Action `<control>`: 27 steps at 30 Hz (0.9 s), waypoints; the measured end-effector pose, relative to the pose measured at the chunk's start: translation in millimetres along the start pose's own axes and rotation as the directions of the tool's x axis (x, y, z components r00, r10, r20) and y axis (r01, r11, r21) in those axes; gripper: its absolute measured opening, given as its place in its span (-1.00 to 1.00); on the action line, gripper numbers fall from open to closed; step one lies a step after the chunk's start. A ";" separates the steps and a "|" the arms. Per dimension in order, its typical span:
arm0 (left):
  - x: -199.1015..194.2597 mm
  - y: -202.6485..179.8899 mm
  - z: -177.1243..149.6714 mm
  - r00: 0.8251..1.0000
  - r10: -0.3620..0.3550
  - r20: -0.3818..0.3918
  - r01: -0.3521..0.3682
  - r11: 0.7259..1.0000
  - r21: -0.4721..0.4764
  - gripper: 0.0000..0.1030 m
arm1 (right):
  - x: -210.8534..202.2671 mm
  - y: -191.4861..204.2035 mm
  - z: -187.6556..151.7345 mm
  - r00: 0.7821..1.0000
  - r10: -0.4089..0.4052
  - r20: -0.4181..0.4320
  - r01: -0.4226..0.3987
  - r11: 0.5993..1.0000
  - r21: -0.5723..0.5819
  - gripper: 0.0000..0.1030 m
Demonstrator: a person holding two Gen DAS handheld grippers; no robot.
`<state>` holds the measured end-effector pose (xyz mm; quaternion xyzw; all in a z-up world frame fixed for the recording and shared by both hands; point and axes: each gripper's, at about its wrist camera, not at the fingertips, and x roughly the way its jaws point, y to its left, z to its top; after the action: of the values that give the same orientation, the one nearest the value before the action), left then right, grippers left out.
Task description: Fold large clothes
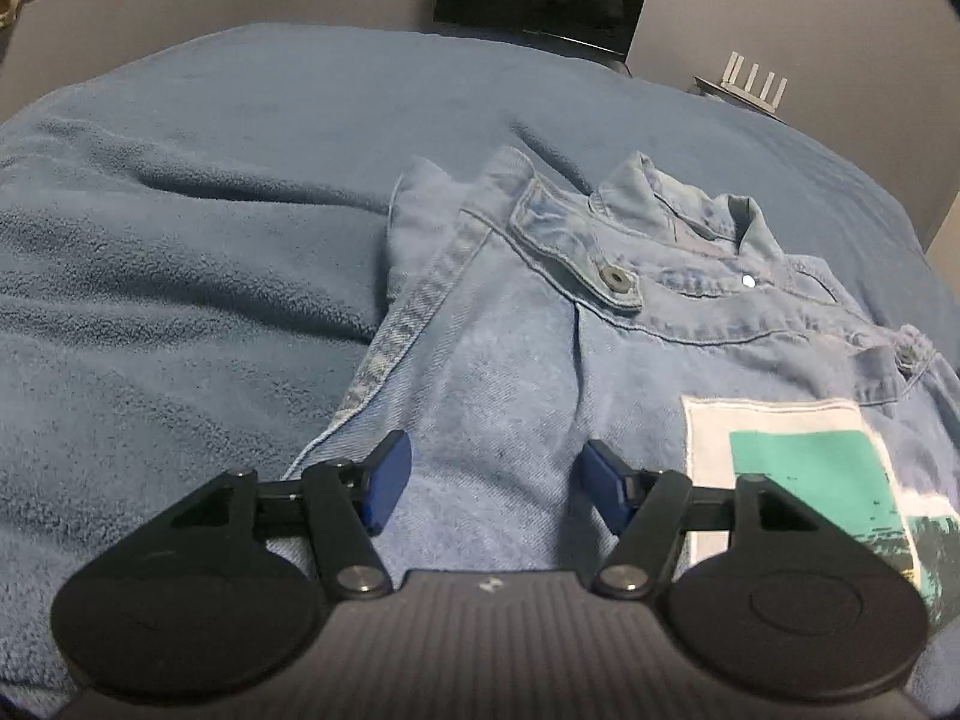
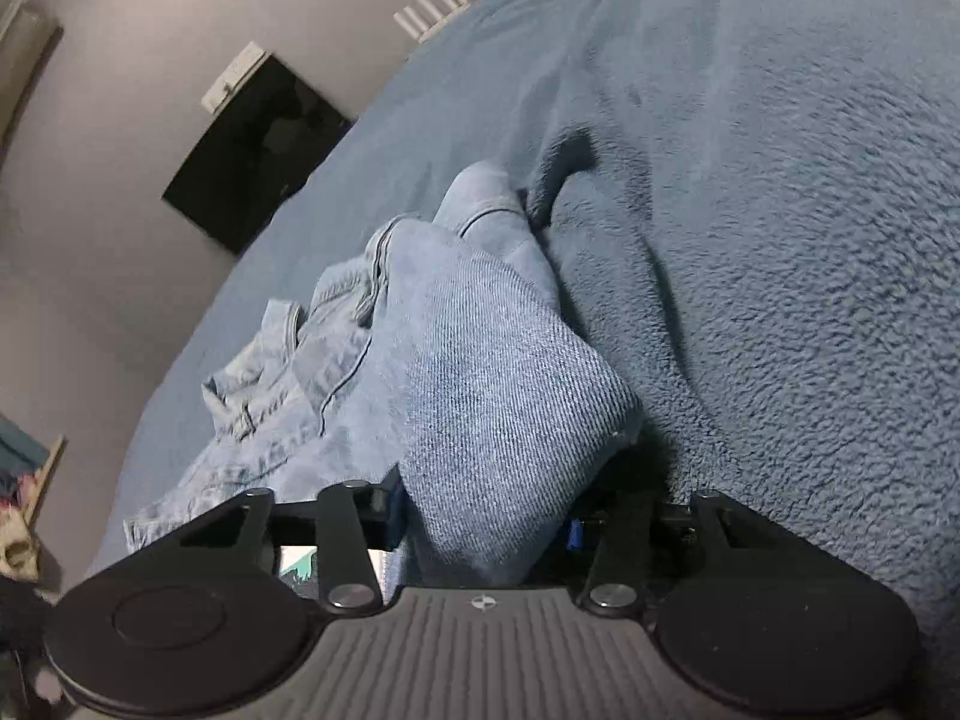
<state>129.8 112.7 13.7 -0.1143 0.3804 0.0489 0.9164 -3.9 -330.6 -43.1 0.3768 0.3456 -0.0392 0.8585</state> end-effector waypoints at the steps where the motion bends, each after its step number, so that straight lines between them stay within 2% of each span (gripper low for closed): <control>1: -2.1 -1.0 0.2 1.000 0.000 0.008 0.000 1.000 0.010 0.25 | -3.0 2.3 2.4 1.000 0.003 -0.012 -0.004 1.000 -0.013 0.01; 2: -5.0 -0.7 0.4 1.000 -0.007 0.018 0.007 1.000 0.008 0.25 | -6.1 4.1 4.8 1.000 0.000 -0.023 0.000 1.000 -0.014 0.05; 4: -13.6 2.7 0.5 0.996 -0.064 0.067 0.065 0.998 -0.017 0.27 | -19.4 7.7 9.0 0.999 -0.018 -0.027 0.017 0.999 -0.028 0.11; 7: -30.0 8.2 6.5 0.979 -0.156 0.132 0.164 0.985 -0.050 0.31 | -48.4 11.8 9.5 1.000 -0.012 0.029 0.014 0.996 -0.088 0.21; 9: -35.9 6.9 12.3 0.976 -0.145 0.165 0.155 0.987 -0.046 0.35 | -63.9 12.5 11.5 0.998 0.001 0.067 0.006 0.995 -0.103 0.24; 12: -27.8 1.5 22.0 0.977 -0.143 0.158 0.151 0.988 -0.039 0.35 | -84.8 24.2 18.3 0.984 0.002 0.176 0.029 0.985 -0.173 0.36; 13: -25.5 0.7 24.1 0.978 -0.144 0.152 0.151 0.988 -0.037 0.35 | -91.9 31.7 20.4 0.974 0.012 0.228 0.039 0.975 -0.217 0.42; 15: -19.2 -4.7 27.4 0.979 -0.145 0.140 0.150 0.988 -0.026 0.35 | -95.9 46.1 24.5 0.954 0.053 0.295 0.047 0.946 -0.321 0.74; 17: -16.6 -5.5 28.5 0.981 -0.135 0.139 0.139 0.990 -0.014 0.35 | -83.3 62.8 31.9 0.945 0.080 0.317 0.076 0.889 -0.451 0.75; 20: -7.0 -2.1 27.7 0.983 -0.125 0.132 0.130 0.991 -0.024 0.35 | -55.4 73.2 42.6 0.940 0.087 0.330 0.112 0.835 -0.539 0.75; 22: -2.9 -0.8 25.7 0.986 -0.116 0.119 0.119 0.993 -0.021 0.35 | -28.9 77.8 50.5 0.950 0.051 0.310 0.144 0.805 -0.575 0.75; 25: -1.3 0.1 24.6 0.987 -0.108 0.115 0.111 0.994 -0.016 0.35 | 11.3 83.4 60.1 0.976 -0.005 0.216 0.144 0.762 -0.632 0.70; 27: 0.4 0.2 24.0 0.988 -0.103 0.111 0.106 0.994 -0.014 0.35 | 27.8 87.8 62.4 0.986 -0.033 0.163 0.133 0.745 -0.654 0.54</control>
<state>146.5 118.8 29.9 -0.1404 0.3225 0.0108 0.9360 81.2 -304.7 23.8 0.0285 0.2923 0.0211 0.9557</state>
